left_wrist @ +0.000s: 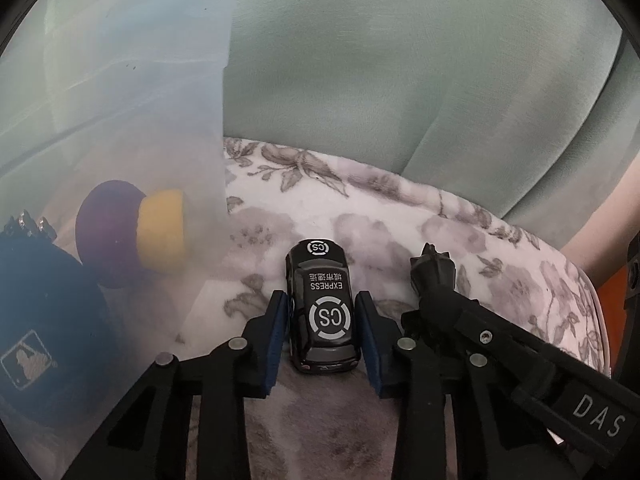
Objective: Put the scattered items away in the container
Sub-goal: 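Grasp the black toy car with left gripper while right grasps black figure, then lift and carry the black car and black figure with both grippers over the box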
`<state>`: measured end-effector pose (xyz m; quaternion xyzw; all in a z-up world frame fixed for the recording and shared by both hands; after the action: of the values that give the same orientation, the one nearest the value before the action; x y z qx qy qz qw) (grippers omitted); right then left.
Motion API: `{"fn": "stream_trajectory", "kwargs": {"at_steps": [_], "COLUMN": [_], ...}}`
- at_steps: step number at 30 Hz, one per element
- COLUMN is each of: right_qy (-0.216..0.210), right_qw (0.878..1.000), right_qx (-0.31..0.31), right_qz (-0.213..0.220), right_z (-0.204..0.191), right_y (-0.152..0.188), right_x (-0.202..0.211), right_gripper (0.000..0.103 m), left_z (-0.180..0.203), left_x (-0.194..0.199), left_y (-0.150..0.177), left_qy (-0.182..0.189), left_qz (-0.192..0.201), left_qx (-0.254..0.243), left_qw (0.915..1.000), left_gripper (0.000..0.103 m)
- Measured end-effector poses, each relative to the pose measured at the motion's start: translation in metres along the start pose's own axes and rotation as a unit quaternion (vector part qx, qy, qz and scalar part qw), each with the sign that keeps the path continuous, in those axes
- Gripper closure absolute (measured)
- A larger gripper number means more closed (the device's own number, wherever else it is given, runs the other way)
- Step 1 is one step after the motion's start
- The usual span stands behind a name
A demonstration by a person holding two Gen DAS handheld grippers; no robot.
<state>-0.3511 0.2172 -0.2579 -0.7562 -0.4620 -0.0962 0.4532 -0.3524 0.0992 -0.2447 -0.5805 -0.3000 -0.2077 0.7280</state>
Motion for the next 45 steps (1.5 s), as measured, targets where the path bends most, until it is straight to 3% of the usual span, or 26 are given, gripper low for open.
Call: {"fn": "stream_trajectory", "kwargs": {"at_steps": [10, 20, 37, 45], "right_qy": [0.012, 0.031, 0.056, 0.057], "right_qw": [1.0, 0.997, 0.982, 0.98], "right_qx": [-0.022, -0.071, -0.178, -0.177], "right_qz": [0.0, 0.0, 0.043, 0.067], "right_z": [-0.001, 0.004, -0.004, -0.024], "right_y": [0.017, 0.052, 0.11, 0.113], "right_x": [0.021, 0.056, 0.14, 0.178], "right_gripper": [0.072, 0.073, 0.073, 0.073], "left_z": [0.007, 0.002, -0.003, 0.002], "left_x": [0.018, 0.052, 0.111, 0.149], "left_y": [0.012, 0.057, 0.102, 0.093], "left_qy": [0.018, 0.036, 0.054, 0.07], "left_qz": [-0.025, -0.068, -0.136, -0.12], "left_qx": [-0.016, -0.037, -0.065, -0.078], "left_qw": [0.9994, 0.9963, 0.987, 0.9871], "left_gripper": [0.068, 0.068, 0.068, 0.068]}}
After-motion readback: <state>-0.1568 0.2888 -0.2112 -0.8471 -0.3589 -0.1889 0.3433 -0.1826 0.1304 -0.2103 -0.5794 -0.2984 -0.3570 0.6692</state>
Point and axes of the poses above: each gripper's, at about its wrist camera, not at the fingertips, and x roughly against the way its jaws point, z to its right, y to its underside, the point moved 10 cm from there along -x, roughly the way its jaws point, and after that the axes turned 7 degrees about z, right-handed, at the moved point
